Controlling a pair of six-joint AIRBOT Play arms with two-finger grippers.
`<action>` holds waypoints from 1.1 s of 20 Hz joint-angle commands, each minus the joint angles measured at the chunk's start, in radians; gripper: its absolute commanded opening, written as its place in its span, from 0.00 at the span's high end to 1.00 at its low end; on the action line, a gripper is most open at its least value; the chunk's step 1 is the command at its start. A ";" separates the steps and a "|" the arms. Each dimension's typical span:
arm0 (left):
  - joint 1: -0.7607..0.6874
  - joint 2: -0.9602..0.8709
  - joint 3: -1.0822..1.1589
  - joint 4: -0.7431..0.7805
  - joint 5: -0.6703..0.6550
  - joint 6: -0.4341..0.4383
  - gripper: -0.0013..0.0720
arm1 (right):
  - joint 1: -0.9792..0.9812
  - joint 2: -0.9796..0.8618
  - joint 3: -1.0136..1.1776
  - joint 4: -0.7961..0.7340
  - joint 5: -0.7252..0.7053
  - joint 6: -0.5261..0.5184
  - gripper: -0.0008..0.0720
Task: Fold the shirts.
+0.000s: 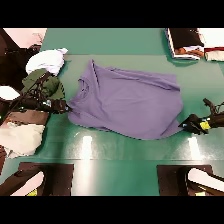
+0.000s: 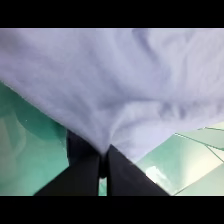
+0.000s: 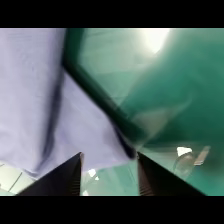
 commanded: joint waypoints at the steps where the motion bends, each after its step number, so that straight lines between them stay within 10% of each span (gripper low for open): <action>1: 0.000 0.001 0.002 0.001 -0.003 0.000 0.95 | 0.044 -0.019 -0.009 0.000 -0.053 -0.001 0.65; 2: 0.000 0.001 0.002 0.000 -0.003 0.000 0.95 | 0.055 -0.019 -0.009 0.000 -0.064 -0.011 0.93; 3: 0.000 0.002 0.003 0.001 -0.003 -0.009 0.95 | 0.064 -0.016 -0.008 0.002 -0.069 -0.013 0.97; 10: 0.000 0.148 0.487 0.166 -0.021 -0.086 0.95 | 0.097 0.314 0.375 0.005 -0.095 0.104 0.97; 22: 0.000 0.159 1.460 0.024 0.132 -0.089 0.95 | 0.000 0.492 1.369 0.000 -0.116 0.159 0.97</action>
